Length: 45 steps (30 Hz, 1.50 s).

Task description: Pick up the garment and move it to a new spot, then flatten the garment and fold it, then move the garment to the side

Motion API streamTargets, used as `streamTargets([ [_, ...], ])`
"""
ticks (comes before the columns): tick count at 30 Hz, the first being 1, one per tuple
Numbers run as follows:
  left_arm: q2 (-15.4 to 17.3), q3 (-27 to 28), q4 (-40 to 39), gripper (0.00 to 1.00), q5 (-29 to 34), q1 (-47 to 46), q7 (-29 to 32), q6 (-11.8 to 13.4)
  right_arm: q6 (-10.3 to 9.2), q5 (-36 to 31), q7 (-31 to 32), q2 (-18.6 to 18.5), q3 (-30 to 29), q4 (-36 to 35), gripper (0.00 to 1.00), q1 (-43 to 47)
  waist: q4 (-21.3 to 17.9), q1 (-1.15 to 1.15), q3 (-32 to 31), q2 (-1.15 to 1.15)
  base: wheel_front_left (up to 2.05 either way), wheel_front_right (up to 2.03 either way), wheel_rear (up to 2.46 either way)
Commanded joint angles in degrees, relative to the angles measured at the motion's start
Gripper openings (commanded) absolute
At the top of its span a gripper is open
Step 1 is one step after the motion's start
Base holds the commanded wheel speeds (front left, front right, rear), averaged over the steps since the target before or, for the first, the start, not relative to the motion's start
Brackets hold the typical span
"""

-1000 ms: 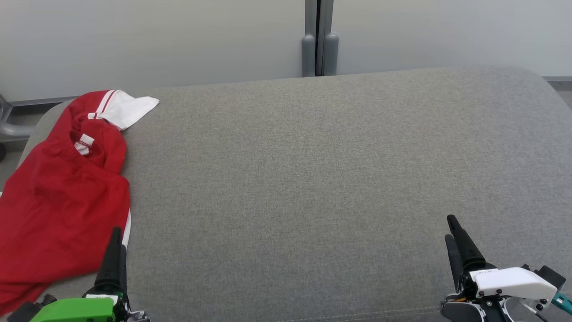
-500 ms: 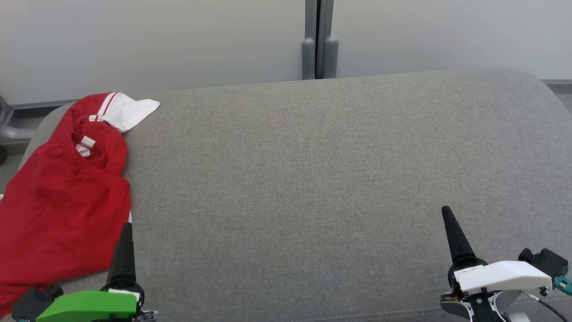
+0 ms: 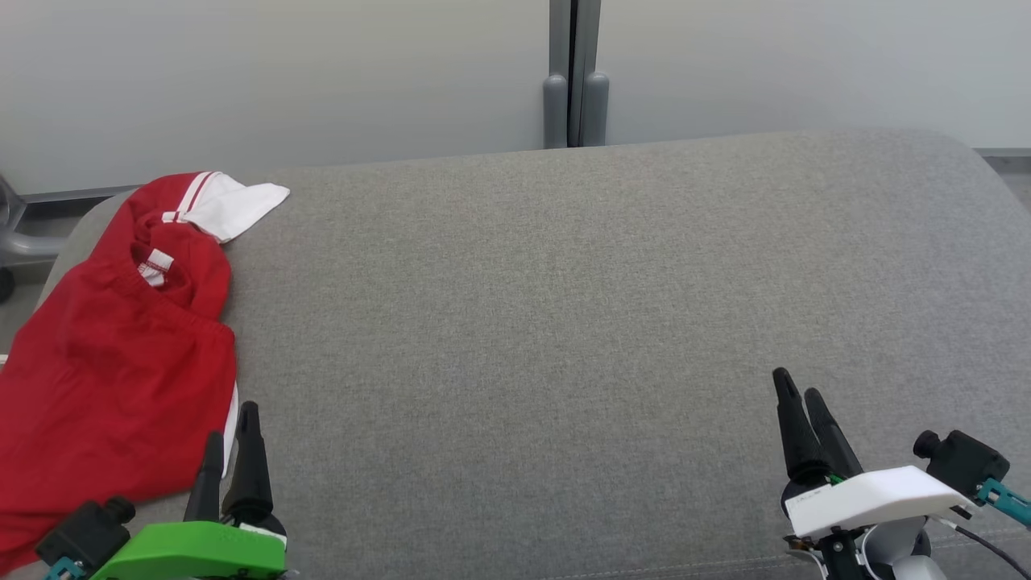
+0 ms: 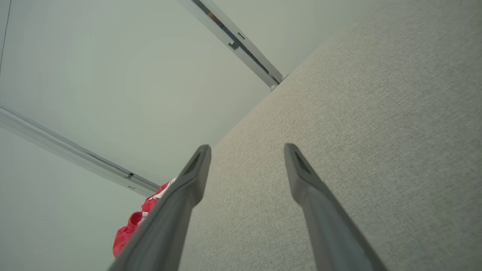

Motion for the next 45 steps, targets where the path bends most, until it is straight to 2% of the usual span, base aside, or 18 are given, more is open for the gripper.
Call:
streamTargets([
  [1, 0.87, -0.38, -0.42, 1.0, 2.95, 0.23, -0.69, 0.5, 0.02, -2.88, -0.69, -0.27, 0.38, -0.74, 1.0, -0.6, -0.01, 0.0, -0.08, 0.0, 0.0, 0.0, 0.0],
  [13, 2.07, -1.97, 2.07, 1.0, 12.75, 0.74, -3.1, 2.07, 0.02, -13.07, -2.42, -0.33, 1.73, 0.56, 1.0, -1.21, -0.12, 0.0, -0.6, 0.0, 0.0, 0.0, 0.0],
  [45, 3.5, -6.09, 4.32, 1.0, 28.65, 1.62, -5.71, 4.32, 0.03, -32.9, -6.33, -0.47, 3.27, 4.04, 1.0, -2.83, -0.36, 0.0, -2.08, 0.0, 0.0, 0.0, 0.0],
])
